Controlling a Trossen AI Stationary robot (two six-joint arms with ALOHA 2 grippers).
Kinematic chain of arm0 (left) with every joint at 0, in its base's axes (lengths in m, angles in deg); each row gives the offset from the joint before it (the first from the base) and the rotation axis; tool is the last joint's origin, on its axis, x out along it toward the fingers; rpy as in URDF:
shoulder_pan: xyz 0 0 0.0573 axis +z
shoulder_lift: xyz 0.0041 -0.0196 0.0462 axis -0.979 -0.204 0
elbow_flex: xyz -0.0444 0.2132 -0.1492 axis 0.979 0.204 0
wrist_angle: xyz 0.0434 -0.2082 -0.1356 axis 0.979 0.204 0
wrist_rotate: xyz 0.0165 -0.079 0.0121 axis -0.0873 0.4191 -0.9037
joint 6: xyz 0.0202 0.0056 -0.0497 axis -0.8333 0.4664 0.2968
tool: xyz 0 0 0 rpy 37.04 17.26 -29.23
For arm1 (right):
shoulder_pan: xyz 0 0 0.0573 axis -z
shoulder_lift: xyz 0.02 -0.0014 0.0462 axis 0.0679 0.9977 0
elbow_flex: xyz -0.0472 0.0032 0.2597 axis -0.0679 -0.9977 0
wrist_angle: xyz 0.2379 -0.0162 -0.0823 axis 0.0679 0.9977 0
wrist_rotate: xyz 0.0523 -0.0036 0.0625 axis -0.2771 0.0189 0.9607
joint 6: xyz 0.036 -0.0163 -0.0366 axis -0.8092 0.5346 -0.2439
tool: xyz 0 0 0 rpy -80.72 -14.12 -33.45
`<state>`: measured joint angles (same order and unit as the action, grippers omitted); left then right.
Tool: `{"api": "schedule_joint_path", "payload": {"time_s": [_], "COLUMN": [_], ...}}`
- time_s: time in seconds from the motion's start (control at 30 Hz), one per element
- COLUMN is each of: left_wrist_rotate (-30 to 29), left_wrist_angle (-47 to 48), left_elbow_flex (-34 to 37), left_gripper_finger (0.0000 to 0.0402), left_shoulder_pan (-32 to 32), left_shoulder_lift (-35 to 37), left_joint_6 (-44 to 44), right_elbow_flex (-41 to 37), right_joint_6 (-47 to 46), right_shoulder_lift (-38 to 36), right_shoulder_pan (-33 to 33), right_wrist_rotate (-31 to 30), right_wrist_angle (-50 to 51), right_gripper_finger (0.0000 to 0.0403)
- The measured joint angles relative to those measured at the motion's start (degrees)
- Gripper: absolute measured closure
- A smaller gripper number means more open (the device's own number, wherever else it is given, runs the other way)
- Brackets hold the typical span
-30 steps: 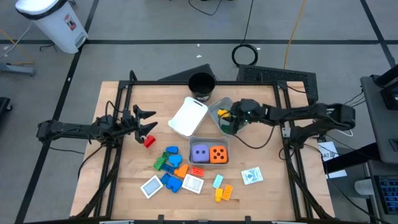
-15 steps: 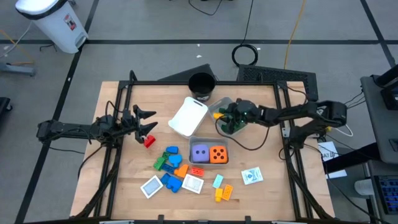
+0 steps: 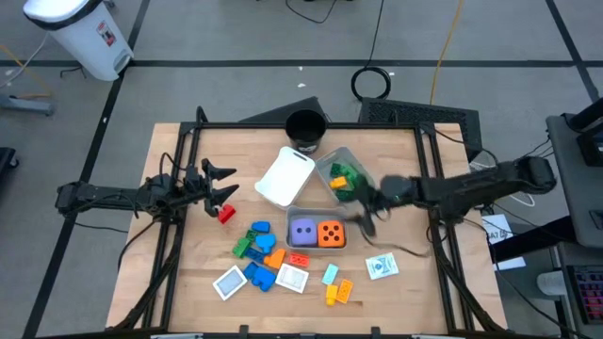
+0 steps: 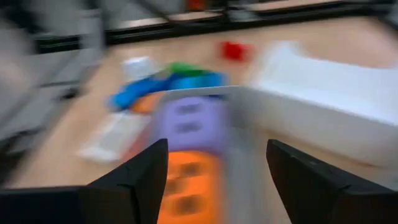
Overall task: Pick & Place Toys
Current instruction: Put the orange game piece into the top gray bin
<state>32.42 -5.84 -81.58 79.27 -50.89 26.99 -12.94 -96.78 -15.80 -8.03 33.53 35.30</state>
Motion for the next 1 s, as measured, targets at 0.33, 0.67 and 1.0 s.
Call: {"api": "schedule_joint_path", "payload": {"time_s": [0.33, 0.67, 1.0], "left_wrist_rotate": [0.13, 0.17, 0.20], "left_wrist_angle": [0.02, 0.06, 0.00], "left_elbow_flex": [0.00, 0.00, 0.00], "left_gripper_finger": [0.0123, 0.0123, 0.0123], "left_shoulder_pan": [0.01, 0.00, 0.00], "left_shoulder_lift": [0.00, -0.01, 0.01], "left_joint_6": [-0.01, 0.00, 0.01], "right_elbow_flex": [-1.59, 5.41, 8.33], "right_joint_6": [-0.31, 1.58, -4.57], "right_shoulder_lift": [9.35, 24.43, 33.36], "right_shoulder_pan": [-28.61, -33.51, -35.51], "right_wrist_rotate": [-11.24, -12.65, -10.62], "right_wrist_angle": [-7.10, -6.30, -6.33], "right_gripper_finger": [0.0173, 0.0168, 0.0194]}}
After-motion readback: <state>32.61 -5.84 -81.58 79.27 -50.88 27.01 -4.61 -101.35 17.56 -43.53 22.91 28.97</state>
